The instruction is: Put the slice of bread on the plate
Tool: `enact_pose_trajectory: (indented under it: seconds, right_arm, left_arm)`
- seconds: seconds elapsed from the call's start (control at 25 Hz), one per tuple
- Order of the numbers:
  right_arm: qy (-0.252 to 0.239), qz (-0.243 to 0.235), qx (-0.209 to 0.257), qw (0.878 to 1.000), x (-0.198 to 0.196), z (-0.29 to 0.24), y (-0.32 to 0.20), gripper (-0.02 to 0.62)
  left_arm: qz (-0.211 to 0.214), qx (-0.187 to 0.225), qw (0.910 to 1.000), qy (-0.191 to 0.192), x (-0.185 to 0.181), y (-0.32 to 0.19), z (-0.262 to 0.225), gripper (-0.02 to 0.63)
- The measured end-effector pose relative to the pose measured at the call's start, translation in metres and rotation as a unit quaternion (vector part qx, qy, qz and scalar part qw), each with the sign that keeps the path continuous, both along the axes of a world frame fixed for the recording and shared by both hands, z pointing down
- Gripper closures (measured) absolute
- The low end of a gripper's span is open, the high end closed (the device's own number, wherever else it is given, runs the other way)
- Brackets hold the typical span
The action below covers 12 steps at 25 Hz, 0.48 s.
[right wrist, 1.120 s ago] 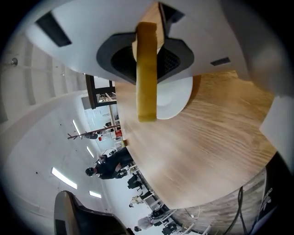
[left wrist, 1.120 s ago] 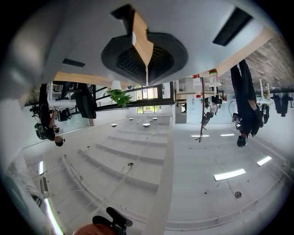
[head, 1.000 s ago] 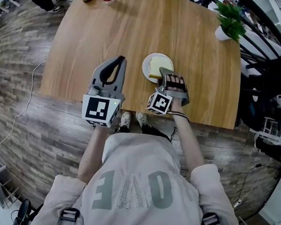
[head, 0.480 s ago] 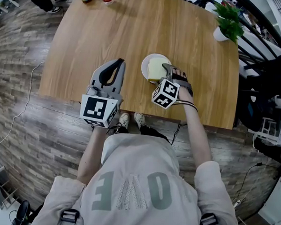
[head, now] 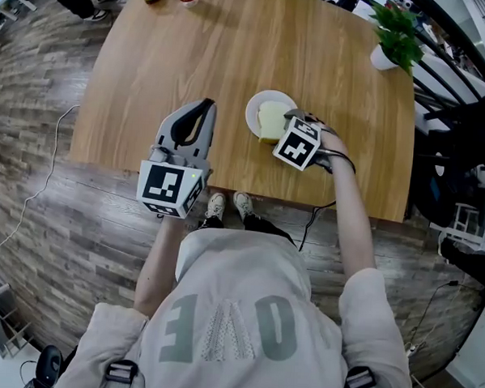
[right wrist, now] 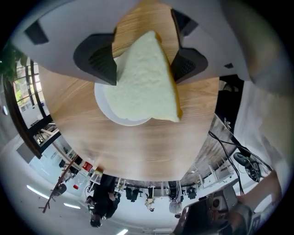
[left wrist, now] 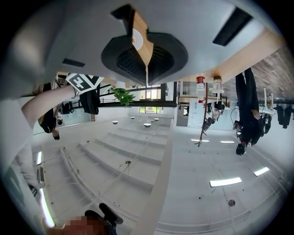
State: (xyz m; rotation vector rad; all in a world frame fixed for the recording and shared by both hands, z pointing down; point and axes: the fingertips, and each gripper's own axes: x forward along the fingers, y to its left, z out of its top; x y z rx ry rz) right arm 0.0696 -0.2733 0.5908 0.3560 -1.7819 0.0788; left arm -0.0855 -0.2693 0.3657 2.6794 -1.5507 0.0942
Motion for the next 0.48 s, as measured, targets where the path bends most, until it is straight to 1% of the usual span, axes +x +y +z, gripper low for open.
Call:
enact_pose_trajectory:
  seconds: [0.08,0.16,0.24,0.36,0.48]
  right_arm:
    - [-0.008,-0.007,-0.028,1.0,-0.001,-0.004,0.007,0.258]
    - [-0.015,-0.012,-0.037,0.999,-0.001,-0.008,0.01,0.258]
    - [-0.014,-0.009,-0.027,0.999,0.001,-0.008,0.007,0.258]
    - [0.003,-0.006,0.004,1.0,0.004,-0.003,-0.002,0.258]
    - [0.024,-0.024,0.004,0.999,0.005,0.003,0.0,0.258]
  left_arm:
    - [0.001,-0.001,1.0,0.0,0.001,0.001,0.001,0.588]
    - [0.003,-0.002,1.0,0.001,0.002,0.001,0.001,0.587]
    - [0.004,-0.002,1.0,0.002,0.003,0.001,0.001,0.586]
    - [0.005,-0.004,1.0,0.004,0.005,0.001,0.002,0.587]
    - [0.009,-0.006,0.9999,0.008,0.009,-0.001,0.002,0.588]
